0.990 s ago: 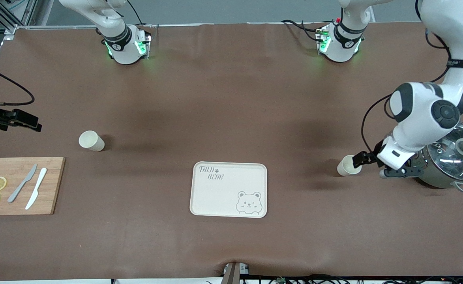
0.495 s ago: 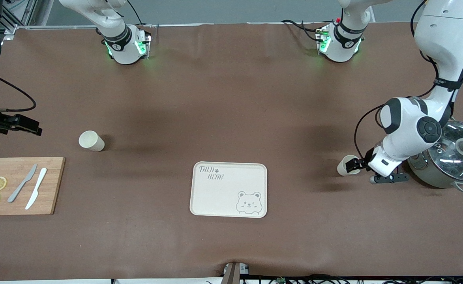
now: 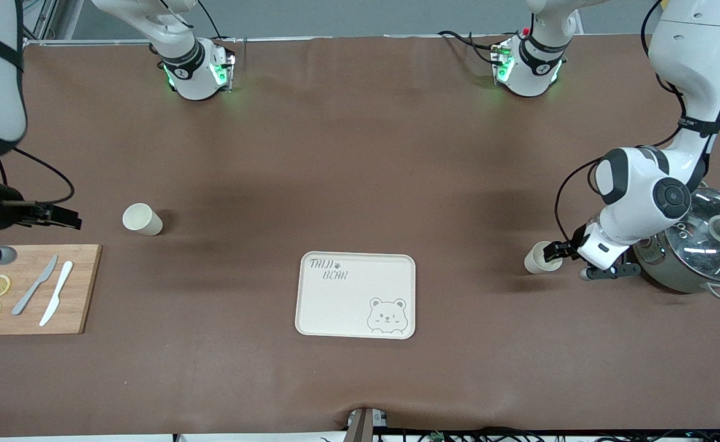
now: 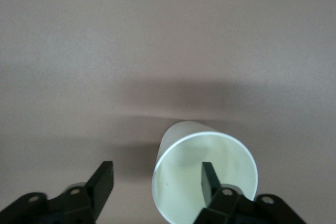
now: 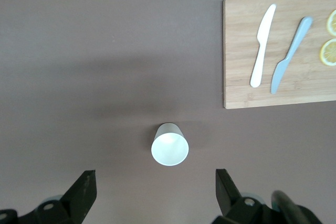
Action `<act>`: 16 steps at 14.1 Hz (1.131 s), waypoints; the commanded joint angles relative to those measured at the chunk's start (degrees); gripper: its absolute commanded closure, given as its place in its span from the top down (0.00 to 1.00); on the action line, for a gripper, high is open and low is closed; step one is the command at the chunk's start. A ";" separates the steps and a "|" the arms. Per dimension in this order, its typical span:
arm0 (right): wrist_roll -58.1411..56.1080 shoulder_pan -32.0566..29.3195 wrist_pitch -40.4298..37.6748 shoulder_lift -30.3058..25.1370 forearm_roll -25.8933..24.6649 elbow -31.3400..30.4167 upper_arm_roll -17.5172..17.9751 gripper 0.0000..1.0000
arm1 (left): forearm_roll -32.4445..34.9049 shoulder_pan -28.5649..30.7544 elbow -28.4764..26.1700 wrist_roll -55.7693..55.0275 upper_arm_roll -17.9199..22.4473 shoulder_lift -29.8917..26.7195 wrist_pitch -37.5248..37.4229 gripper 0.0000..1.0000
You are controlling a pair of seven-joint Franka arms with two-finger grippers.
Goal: Place white IKEA cup upright on tray with both arms
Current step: 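Grasp the cup with the left gripper while the right gripper reaches the other cup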
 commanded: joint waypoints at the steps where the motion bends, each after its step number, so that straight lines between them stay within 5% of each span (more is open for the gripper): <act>1: -0.61 -0.67 1.66 1.30 0.11 -1.39 0.31 1.00 | 0.20 0.39 -2.25 -0.71 -0.51 -2.19 -0.04 0.48; 6: -0.96 -2.87 6.07 0.78 0.20 -8.17 0.39 1.00 | 0.11 -0.22 -1.81 -1.07 -0.68 -0.70 -0.12 0.02; 16: -2.02 -4.54 16.78 -5.02 0.20 -24.16 0.31 1.00 | -0.50 -1.10 2.31 -0.98 -2.00 -0.87 -0.56 0.00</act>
